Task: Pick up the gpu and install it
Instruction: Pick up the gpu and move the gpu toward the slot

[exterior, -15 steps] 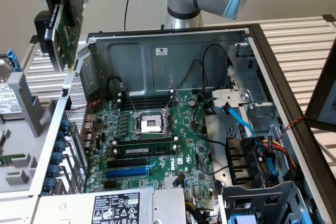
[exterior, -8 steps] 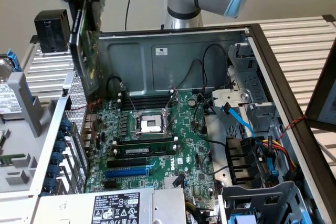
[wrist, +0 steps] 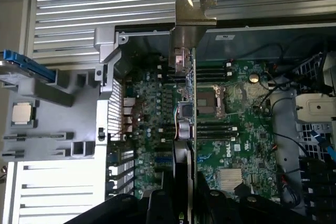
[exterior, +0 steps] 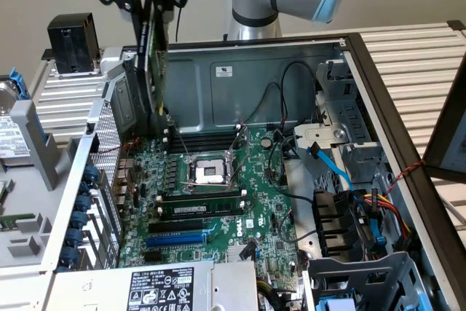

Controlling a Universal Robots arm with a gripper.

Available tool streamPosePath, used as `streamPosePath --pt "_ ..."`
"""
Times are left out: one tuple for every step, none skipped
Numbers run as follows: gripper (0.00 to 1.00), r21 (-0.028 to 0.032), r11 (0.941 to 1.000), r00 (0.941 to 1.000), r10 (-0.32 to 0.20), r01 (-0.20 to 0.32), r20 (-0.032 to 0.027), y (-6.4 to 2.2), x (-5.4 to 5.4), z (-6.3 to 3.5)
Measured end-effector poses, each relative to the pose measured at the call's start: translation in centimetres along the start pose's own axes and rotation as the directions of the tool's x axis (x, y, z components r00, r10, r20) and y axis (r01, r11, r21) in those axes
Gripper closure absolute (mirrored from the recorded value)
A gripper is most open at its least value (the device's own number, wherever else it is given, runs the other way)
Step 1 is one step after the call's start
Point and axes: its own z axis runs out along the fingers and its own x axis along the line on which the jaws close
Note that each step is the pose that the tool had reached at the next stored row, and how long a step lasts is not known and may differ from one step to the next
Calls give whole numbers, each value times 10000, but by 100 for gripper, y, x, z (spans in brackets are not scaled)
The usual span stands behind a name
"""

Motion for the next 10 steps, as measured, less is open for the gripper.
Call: streamPosePath --pt "73 2 10000 10000 -2 2 7 0 -42 13" --pt "73 5 10000 10000 -3 3 12 0 -81 26" --pt "73 6 10000 10000 -5 5 19 -1 -122 40" --pt "73 8 10000 10000 -6 6 25 -1 -159 53" --pt "73 10 10000 10000 -6 6 31 -2 -195 67" --pt "73 12 10000 10000 -7 7 37 -4 -226 81" --pt "73 15 10000 10000 -8 8 43 -8 -247 93" --pt "73 17 10000 10000 -9 9 52 -14 -264 107" --pt "73 20 10000 10000 -13 13 63 -21 -273 118" --pt "73 22 10000 10000 -14 14 72 -28 -279 128"
